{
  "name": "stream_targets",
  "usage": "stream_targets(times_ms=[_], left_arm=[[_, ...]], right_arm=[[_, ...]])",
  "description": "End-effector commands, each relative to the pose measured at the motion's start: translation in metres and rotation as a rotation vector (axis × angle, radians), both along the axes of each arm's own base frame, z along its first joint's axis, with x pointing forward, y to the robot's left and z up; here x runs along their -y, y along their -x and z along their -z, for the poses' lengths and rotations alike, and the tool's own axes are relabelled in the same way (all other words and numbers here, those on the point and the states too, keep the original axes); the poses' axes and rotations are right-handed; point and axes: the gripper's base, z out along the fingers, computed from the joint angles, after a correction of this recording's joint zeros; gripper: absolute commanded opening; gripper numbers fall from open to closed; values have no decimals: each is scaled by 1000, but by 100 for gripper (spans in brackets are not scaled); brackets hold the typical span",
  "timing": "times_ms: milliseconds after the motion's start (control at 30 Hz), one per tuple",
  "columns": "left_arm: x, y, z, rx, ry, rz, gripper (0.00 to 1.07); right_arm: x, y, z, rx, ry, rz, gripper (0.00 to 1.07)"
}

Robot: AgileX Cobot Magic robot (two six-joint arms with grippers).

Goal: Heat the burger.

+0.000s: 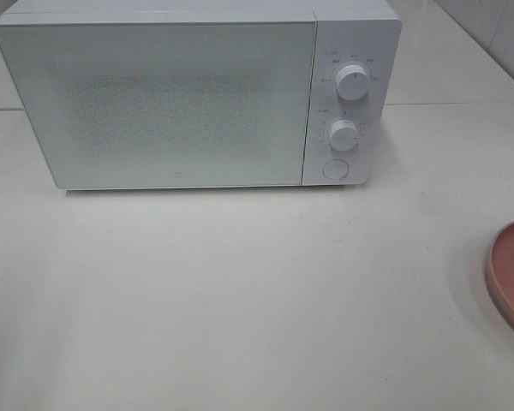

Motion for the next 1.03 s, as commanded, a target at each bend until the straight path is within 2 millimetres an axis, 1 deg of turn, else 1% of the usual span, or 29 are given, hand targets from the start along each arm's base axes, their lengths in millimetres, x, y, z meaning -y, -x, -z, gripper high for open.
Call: stream_targets(times_ms=[33, 67, 100, 133, 167, 200, 233, 267, 333, 367, 433, 1033], left_arm=[[-1, 21, -4, 151, 8, -11, 100], [-1, 27, -5, 186, 9, -11, 100], [-1, 27, -5, 186, 9, -11, 100], [-1, 36, -7, 244, 10, -11, 100], [-1, 36, -7, 244, 10, -11, 100], [-1, 45, -8, 302, 12, -10, 100], [-1, 49, -8, 331, 13, -10, 100], [-1, 49, -8, 331, 13, -10, 100], [-2, 67, -9, 441, 16, -10, 100], [-2, 67, -9, 441, 16, -10, 100], [-2, 73, -8, 484, 9, -8, 100], [-3, 74, -8, 485, 2, -15, 100]], right_arm=[[0, 3, 0, 39, -12, 10, 75], [0, 3, 0, 39, -12, 10, 75], [0, 3, 0, 39, -12, 10, 75], [0, 3, 0, 39, -12, 10, 75], [0, 3, 0, 39, -12, 10, 75], [0, 3, 0, 39, -12, 10, 75], [0, 3, 0, 39, -12, 10, 75], [0, 3, 0, 39, -12, 10, 75], [0, 3, 0, 39, -12, 10, 75], [0, 3, 0, 39, -12, 10, 75], [0, 3, 0, 39, -12, 10, 75], [0, 2, 0, 36, -14, 12, 75]])
